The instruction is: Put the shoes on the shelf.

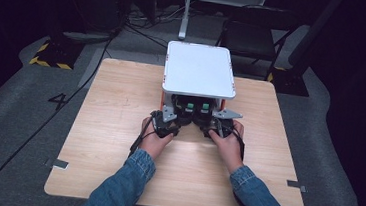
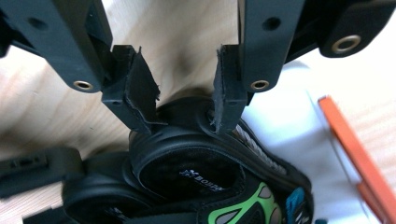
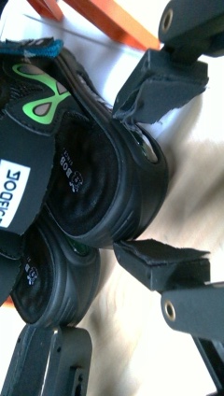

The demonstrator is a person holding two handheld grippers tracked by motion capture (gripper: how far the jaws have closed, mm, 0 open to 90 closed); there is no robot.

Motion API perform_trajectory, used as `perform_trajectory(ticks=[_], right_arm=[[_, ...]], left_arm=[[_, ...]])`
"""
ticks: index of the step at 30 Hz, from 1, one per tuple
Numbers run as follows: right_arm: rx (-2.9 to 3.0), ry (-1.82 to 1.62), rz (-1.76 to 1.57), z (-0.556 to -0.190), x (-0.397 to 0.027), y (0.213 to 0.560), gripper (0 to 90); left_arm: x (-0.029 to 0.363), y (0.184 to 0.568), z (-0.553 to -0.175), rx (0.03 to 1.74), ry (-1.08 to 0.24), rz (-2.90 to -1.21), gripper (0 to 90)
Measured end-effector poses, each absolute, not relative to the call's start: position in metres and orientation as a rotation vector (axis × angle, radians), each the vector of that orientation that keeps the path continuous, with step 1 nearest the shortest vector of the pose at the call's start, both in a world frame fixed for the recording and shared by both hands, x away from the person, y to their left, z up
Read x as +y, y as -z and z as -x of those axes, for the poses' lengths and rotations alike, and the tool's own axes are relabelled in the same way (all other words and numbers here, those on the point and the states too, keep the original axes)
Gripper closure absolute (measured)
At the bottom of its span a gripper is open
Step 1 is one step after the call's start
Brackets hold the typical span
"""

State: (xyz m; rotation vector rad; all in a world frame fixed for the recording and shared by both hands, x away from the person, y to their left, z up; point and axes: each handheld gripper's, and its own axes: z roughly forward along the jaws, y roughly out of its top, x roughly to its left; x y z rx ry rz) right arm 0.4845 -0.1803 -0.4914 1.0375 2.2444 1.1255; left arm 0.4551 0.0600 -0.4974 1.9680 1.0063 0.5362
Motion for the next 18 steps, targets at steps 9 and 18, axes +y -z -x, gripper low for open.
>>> perform_trajectory(ticks=[9,18], right_arm=[[2.2,-1.142,-1.019,-0.519,-0.184,0.49,40.8],[2.185,-1.12,-1.025,-0.528,-0.178,0.491,40.7]], left_arm=[[0.054,0.496,-0.496,1.018,-0.549,-1.944,52.5],[0.061,0.493,-0.515,1.036,-0.568,-1.845,51.4]])
